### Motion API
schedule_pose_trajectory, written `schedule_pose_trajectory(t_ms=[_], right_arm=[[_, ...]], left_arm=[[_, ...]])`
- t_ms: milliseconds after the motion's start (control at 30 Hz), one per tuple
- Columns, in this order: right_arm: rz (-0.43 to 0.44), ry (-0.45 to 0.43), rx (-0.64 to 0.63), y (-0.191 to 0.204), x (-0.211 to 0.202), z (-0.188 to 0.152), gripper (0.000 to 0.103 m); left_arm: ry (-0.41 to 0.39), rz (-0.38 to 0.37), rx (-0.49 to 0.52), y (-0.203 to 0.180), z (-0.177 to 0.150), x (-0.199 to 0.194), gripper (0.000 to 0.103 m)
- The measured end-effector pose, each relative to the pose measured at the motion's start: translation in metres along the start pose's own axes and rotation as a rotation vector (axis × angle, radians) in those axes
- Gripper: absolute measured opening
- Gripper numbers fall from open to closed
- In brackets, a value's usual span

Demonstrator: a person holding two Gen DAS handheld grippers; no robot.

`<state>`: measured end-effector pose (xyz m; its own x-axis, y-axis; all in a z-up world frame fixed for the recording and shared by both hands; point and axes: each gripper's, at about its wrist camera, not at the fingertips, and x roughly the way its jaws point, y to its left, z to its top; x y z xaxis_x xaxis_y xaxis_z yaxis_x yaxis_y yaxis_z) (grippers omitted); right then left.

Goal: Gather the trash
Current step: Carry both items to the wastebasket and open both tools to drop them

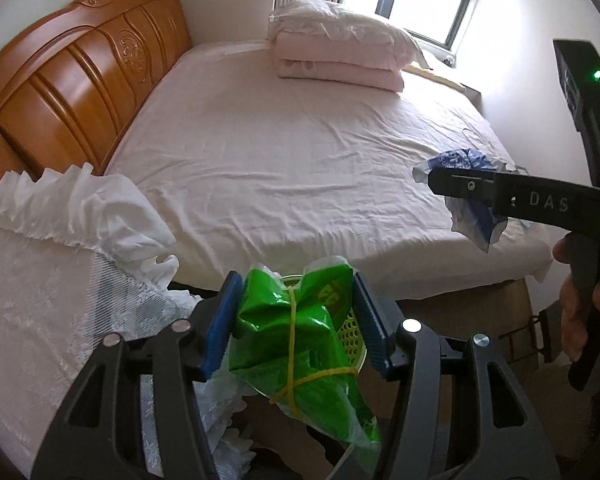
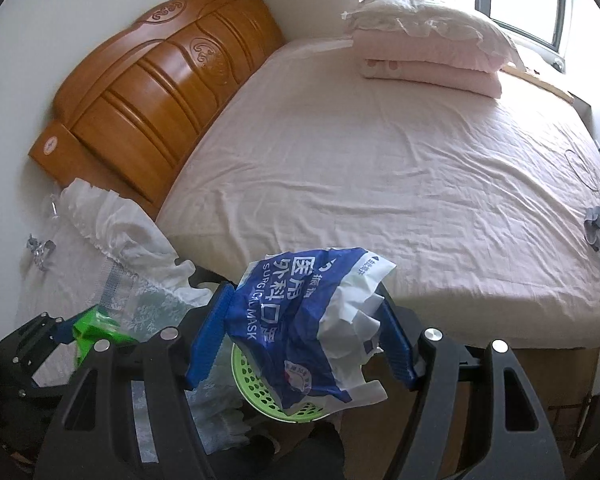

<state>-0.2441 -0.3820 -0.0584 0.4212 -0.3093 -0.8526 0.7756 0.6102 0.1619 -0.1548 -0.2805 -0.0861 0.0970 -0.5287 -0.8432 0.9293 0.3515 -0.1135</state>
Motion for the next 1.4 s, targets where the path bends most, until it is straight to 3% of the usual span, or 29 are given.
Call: schedule_pose_trajectory(t_ms=[67, 100, 133, 500, 767, 867, 900, 967, 1400], right_arm=[[0.005, 0.003, -0.002, 0.001, 0.000, 0.000, 0.070], [0.008, 0.005, -0.003, 0.001, 0.001, 0.000, 0.070], [0.010, 0.007, -0.003, 0.002, 0.002, 0.000, 0.070], [0.042, 0.031, -0.012, 0.010, 0.008, -0.005, 0.071], [0.064, 0.077, -0.033, 0.026, 0.018, -0.019, 0.071], [0.079, 0.127, -0.037, 0.036, 0.028, -0.029, 0.079], [0.079, 0.134, -0.036, 0.038, 0.030, -0.031, 0.089], [0.072, 0.155, -0.037, 0.044, 0.035, -0.035, 0.099], [0.034, 0.186, -0.082, 0.080, 0.050, -0.049, 0.100]], left_arm=[[0.006, 0.007, -0.004, -0.001, 0.003, 0.002, 0.075], [0.001, 0.024, -0.010, -0.001, 0.002, 0.001, 0.091], [-0.010, 0.033, -0.012, -0.002, 0.002, 0.000, 0.095], [-0.075, 0.069, -0.029, 0.007, -0.002, -0.029, 0.095], [-0.111, 0.091, -0.094, 0.032, -0.010, -0.052, 0.095], [-0.120, 0.095, -0.135, 0.044, -0.014, -0.060, 0.095], [-0.125, 0.095, -0.147, 0.048, -0.015, -0.063, 0.095], [-0.135, 0.097, -0.166, 0.053, -0.017, -0.069, 0.095], [-0.166, 0.102, -0.255, 0.082, -0.036, -0.091, 0.095]])
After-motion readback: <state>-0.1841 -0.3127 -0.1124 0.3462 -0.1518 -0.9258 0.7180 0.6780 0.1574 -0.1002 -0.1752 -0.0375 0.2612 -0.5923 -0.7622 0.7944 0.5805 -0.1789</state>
